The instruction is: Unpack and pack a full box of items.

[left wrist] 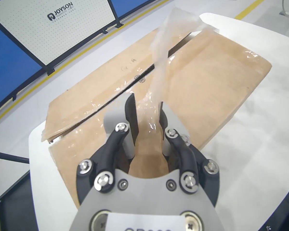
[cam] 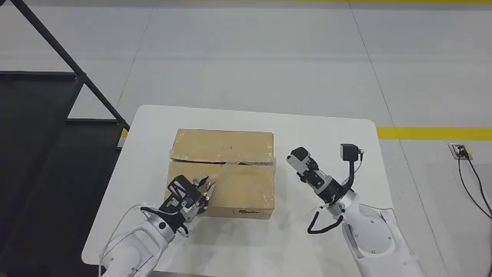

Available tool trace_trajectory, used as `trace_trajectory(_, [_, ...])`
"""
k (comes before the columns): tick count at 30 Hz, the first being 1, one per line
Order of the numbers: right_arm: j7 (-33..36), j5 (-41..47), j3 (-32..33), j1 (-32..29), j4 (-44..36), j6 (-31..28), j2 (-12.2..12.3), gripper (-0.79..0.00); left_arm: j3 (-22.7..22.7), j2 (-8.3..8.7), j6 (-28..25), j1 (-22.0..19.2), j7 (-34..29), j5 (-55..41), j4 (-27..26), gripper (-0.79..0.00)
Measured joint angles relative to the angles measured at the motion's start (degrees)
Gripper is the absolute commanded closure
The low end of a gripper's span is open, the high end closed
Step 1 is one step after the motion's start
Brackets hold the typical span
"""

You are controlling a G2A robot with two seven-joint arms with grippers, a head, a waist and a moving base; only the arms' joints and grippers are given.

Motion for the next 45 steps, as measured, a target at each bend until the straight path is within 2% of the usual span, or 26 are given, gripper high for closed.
trace_trajectory(9, [-0.1, 0.2, -0.5, 0.5, 0.6, 0.0, 0.2, -0.785, -1.8, -0.17, -3.2, 0.5, -2.6, -8.3, -1.6, 0.0])
trace_trajectory(12, [0.0, 0.2, -0.6, 0.8, 1.0, -0.3, 0.3, -0.785, -2.5, -0.26, -4.6, 0.8, -4.7, -14.0, -2.6, 0.0])
trace_trajectory(15, [0.4, -0.8, -0.7, 0.9, 1.2, -1.3, 0.5, -0.785, -3.5, -0.3, -5.9, 0.9, -8.3, -20.8, -3.7, 0.0])
trace_trajectory(21, [1.1, -4.7, -1.4, 1.1, 1.0, -3.7, 0.8, -0.785, -5.2, -0.21, -7.3, -0.3, -19.5, -38.4, -4.8, 0.0])
trace_trajectory(29, [-0.7, -8.6, -3.3, 1.7, 0.8, -7.2, 0.9, -0.785, -7.0, 0.12, -5.1, -2.5, -32.6, -59.3, -4.7, 0.0])
trace_trajectory(34, [0.4, -8.3, -5.9, 4.3, 2.7, -5.8, 0.6, -0.785, -7.5, 0.35, -2.3, -4.3, -39.8, -71.1, -3.5, 0.0])
trace_trajectory(38, [1.1, -7.2, -7.6, 6.7, 4.9, -5.3, 0.3, -0.785, -7.3, 0.39, 0.2, -5.7, -43.1, -77.8, -2.2, -0.034])
trace_trajectory(41, [1.3, -6.4, -8.8, 8.3, 6.3, -5.3, 0.1, -0.785, -7.1, 0.39, 2.2, -6.9, -44.8, -82.1, -1.1, 0.0])
trace_trajectory(45, [2.6, -4.7, -10.3, 10.1, 8.3, -4.8, -0.1, -0.785, -6.8, 0.39, 4.8, -8.3, -47.4, -87.5, 0.5, -0.006])
